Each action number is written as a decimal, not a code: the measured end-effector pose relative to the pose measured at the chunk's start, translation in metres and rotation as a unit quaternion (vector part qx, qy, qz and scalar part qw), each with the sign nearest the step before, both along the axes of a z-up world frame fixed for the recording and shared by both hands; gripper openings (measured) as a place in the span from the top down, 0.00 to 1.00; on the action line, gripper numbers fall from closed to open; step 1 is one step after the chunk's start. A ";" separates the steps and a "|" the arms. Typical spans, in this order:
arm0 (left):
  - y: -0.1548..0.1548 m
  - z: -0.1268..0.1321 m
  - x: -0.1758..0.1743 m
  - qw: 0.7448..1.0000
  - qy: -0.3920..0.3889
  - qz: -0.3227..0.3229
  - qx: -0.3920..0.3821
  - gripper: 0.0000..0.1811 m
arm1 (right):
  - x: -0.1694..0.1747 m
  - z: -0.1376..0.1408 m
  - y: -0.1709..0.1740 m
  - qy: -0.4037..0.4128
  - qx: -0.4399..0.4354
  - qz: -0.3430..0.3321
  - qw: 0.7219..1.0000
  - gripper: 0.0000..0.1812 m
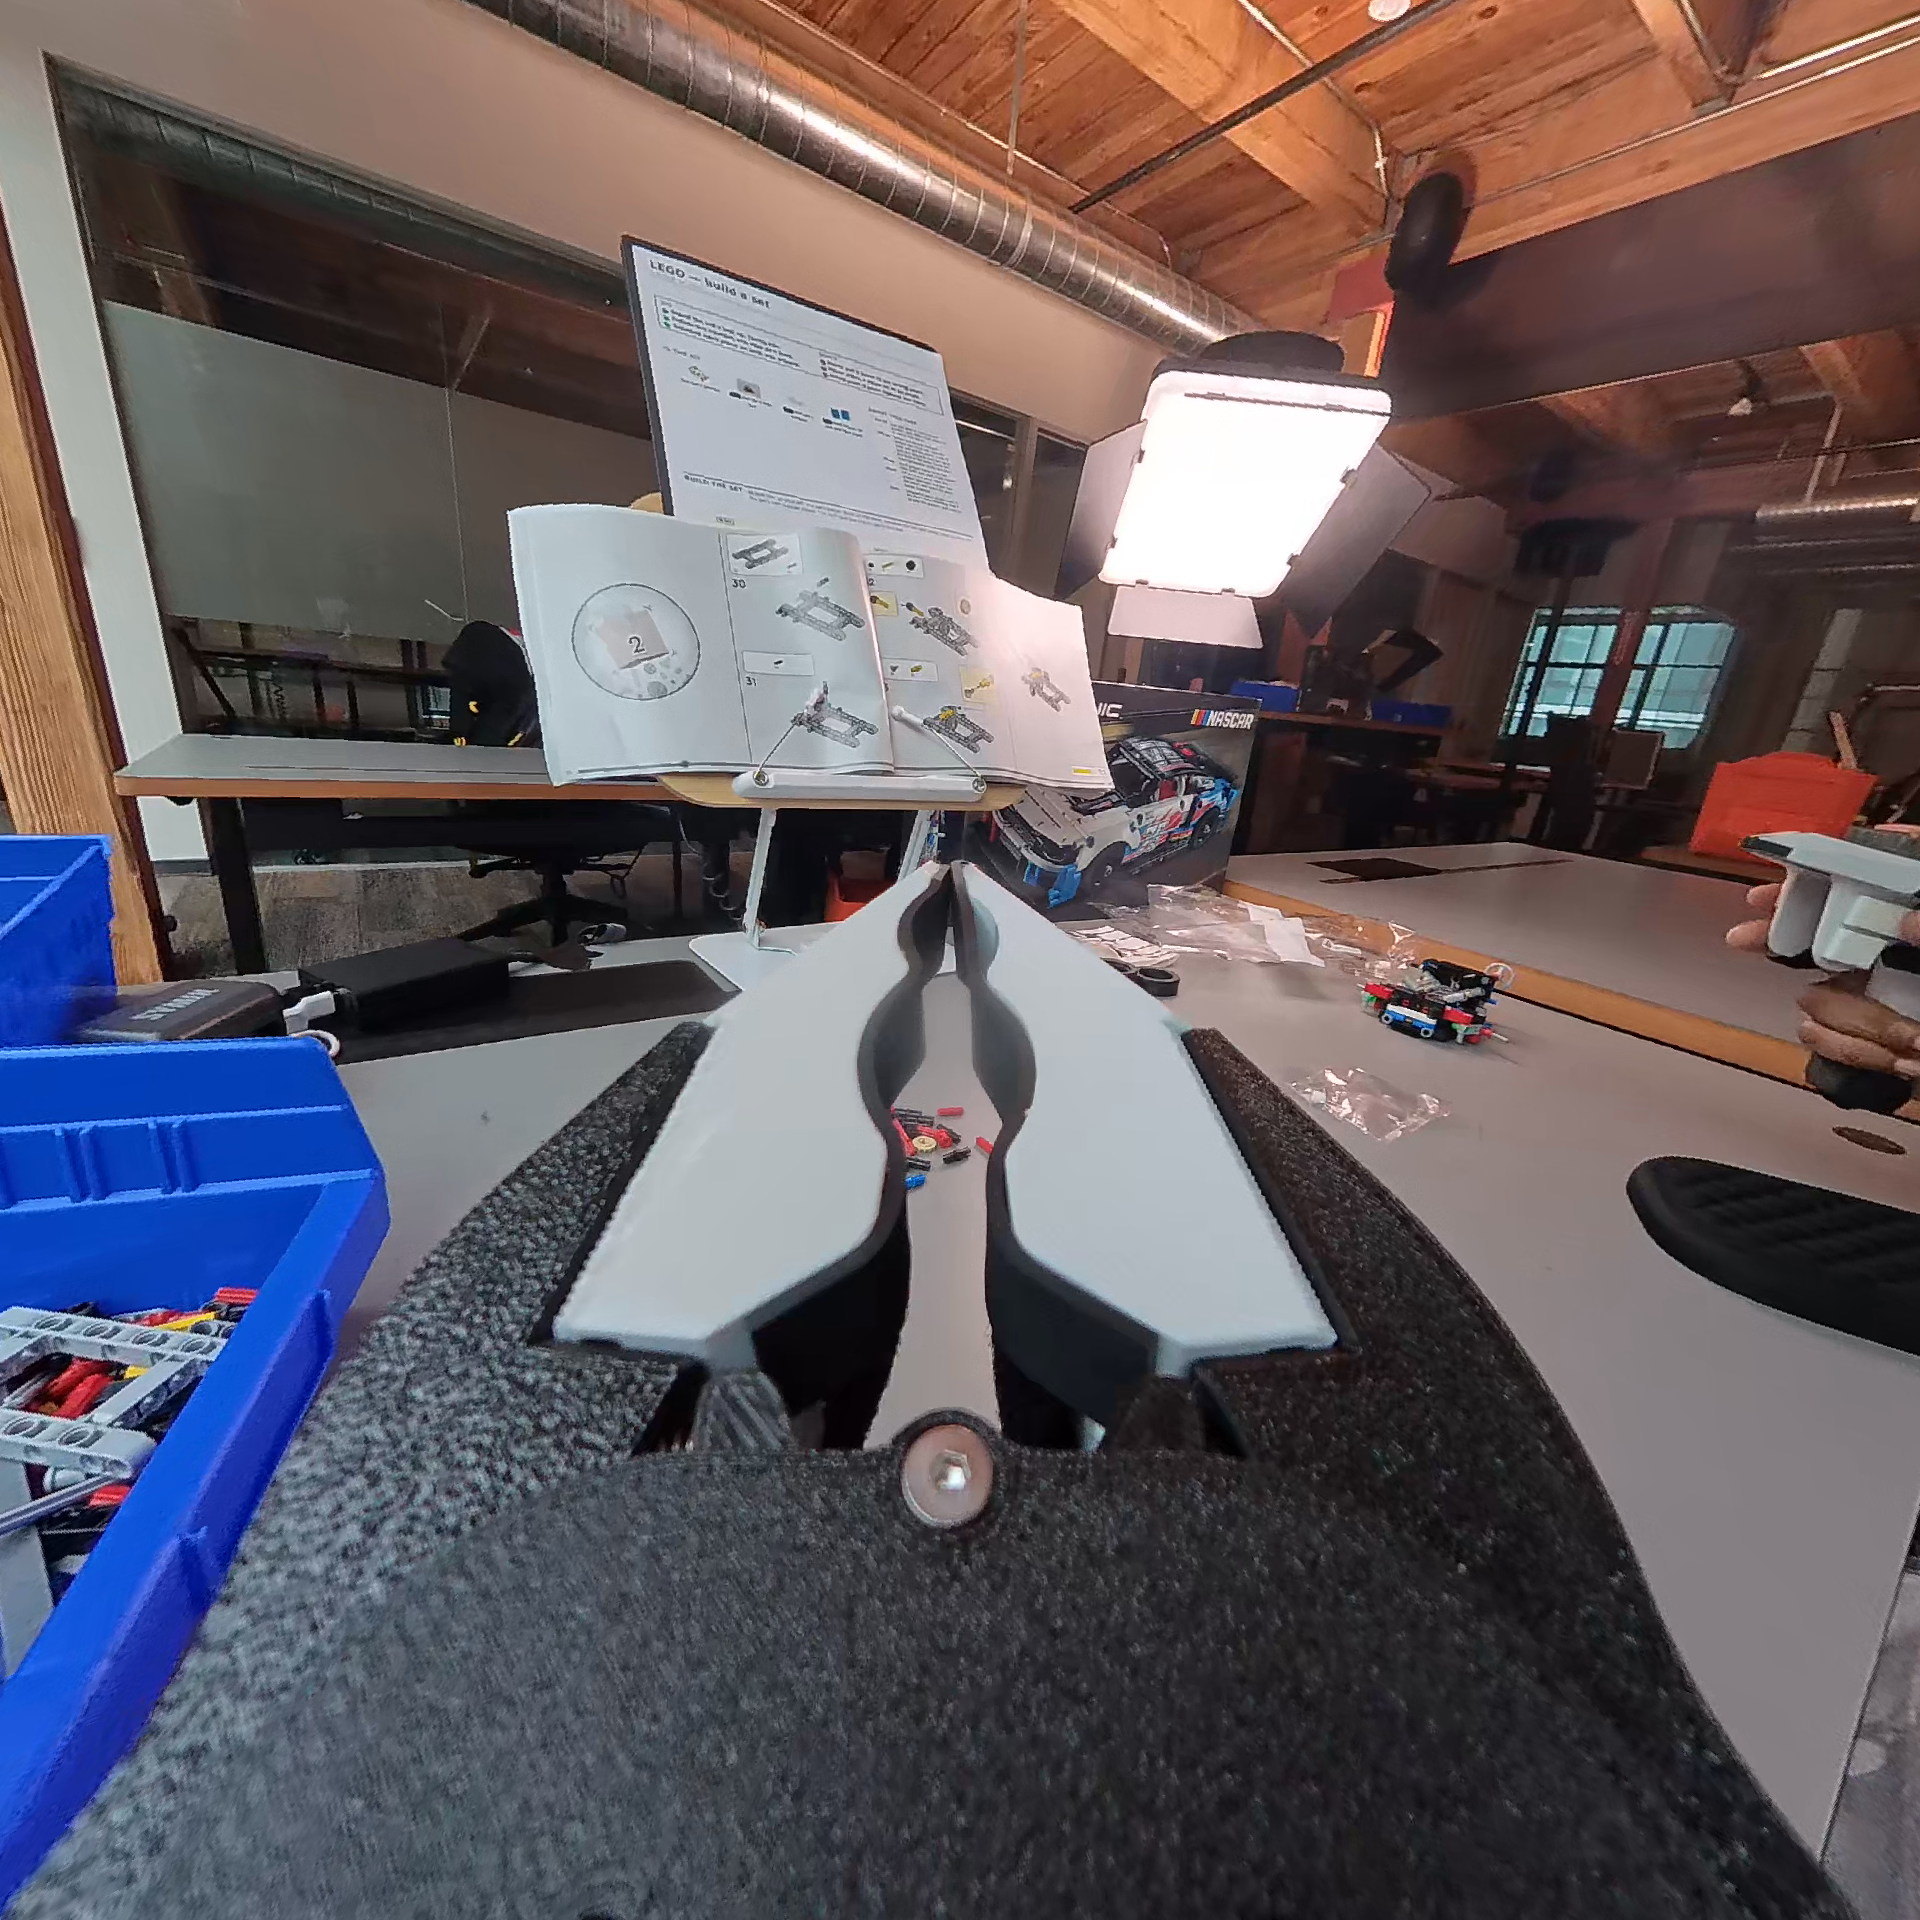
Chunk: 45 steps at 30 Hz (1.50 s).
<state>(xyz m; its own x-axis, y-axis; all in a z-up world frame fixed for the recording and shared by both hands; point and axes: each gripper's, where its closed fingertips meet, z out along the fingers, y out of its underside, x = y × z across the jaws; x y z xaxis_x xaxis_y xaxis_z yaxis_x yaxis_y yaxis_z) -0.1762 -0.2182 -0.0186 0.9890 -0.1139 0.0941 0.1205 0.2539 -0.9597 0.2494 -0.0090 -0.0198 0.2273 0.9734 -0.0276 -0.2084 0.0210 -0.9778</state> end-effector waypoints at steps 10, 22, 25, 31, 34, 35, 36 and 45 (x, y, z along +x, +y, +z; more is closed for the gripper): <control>-0.003 0.002 0.003 1.000 0.007 -0.012 0.009 1.00 | 0.023 -0.003 0.006 0.005 -0.001 -0.021 1.000 1.00; 0.000 -0.001 0.002 1.000 0.015 -0.006 0.005 1.00 | 0.020 0.004 -0.002 -0.002 0.015 -0.021 1.000 1.00; -0.001 -0.002 0.002 1.000 0.018 0.000 0.003 1.00 | 0.019 0.005 -0.002 -0.005 0.022 -0.030 0.999 1.00; -0.002 -0.006 -0.001 1.000 0.015 0.004 -0.002 1.00 | 0.017 0.009 -0.004 -0.007 0.034 -0.045 0.998 1.00; -0.002 -0.007 -0.001 1.000 0.016 0.005 -0.005 1.00 | 0.016 0.008 -0.005 -0.009 0.028 -0.040 0.999 1.00; -0.002 -0.008 -0.001 1.000 0.015 0.004 -0.005 1.00 | 0.015 0.007 -0.004 -0.010 0.025 -0.039 0.999 1.00; -0.002 -0.008 -0.001 1.000 0.011 0.003 -0.005 1.00 | 0.014 0.005 -0.004 -0.011 0.023 -0.039 0.999 1.00; 0.023 0.021 0.005 1.000 0.023 -0.012 -0.010 1.00 | -0.024 0.017 0.014 -0.040 0.023 -0.052 0.998 1.00</control>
<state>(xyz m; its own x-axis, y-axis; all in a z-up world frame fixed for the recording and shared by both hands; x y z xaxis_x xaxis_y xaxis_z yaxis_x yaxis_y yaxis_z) -0.1709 -0.1950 0.0024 0.9895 -0.1354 0.0503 0.0810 0.2315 -0.9694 0.2255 0.0052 -0.0030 0.3263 0.9445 0.0382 -0.1248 0.0831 -0.9887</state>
